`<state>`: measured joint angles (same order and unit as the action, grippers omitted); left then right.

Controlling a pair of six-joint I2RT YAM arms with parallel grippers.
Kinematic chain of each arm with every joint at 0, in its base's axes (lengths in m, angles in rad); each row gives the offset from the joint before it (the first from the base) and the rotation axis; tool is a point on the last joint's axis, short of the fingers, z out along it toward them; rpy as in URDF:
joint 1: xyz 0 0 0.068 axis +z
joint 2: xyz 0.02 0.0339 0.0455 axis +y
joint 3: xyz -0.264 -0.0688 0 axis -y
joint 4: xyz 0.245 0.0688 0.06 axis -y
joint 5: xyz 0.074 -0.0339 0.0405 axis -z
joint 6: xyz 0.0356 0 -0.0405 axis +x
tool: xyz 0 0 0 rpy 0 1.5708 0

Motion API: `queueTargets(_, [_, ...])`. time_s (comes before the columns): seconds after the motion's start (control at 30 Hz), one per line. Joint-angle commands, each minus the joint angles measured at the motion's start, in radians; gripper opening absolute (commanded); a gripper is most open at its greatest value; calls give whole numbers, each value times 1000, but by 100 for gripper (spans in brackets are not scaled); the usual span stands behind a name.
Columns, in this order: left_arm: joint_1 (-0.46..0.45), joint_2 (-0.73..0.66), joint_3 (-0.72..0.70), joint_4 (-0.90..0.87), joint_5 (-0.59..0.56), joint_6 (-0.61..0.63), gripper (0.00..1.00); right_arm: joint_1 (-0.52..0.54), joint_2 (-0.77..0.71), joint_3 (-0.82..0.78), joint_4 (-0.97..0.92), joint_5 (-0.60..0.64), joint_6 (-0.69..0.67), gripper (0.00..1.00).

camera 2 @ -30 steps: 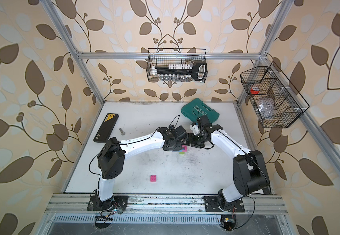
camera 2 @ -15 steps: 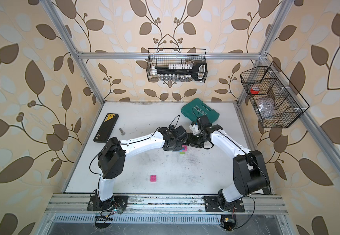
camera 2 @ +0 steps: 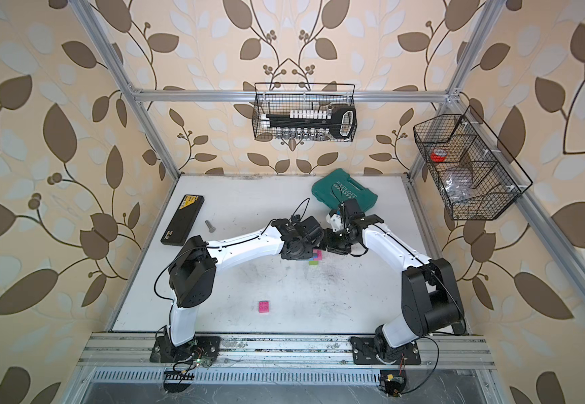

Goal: Assemble the number 4 with lego
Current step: Assemble the lego brick with the lego brick.

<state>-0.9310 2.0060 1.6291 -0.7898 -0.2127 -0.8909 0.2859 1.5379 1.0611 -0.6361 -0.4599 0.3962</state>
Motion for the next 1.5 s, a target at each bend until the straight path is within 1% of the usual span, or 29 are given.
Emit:
queueTargets(0.0, [-12, -10, 14, -22, -7, 12, 42, 2, 16, -46, -73, 72, -5, 64])
queueTargets(0.17, [-12, -25, 18, -26, -20, 17, 51, 1, 16, -43, -76, 73, -5, 64])
queueTargets(0.37, [-12, -51, 10, -25, -35, 20, 56, 2, 19, -32, -77, 69, -3, 63])
queueTargets(0.8, [-12, -143, -39, -20, -63, 24, 58, 2, 31, -19, -82, 73, -5, 60])
queueTargets(0.9, [-11, -160, -53, -23, -68, 29, 56, 1, 30, -21, -83, 73, -6, 59])
queueTargets(1.0, [-8, -173, -69, -19, -70, 29, 50, 2, 28, -22, -86, 75, -8, 58])
queueTargets(1.1, [1, -163, -75, -15, -38, 29, 42, 2, 28, -23, -86, 77, -8, 57])
queueTargets(1.27, [18, -138, -86, 7, 30, 18, 39, 2, 26, -25, -87, 78, -7, 57])
queueTargets(1.47, [27, -120, -87, 10, 41, 14, 33, 2, 26, -24, -88, 79, -8, 57])
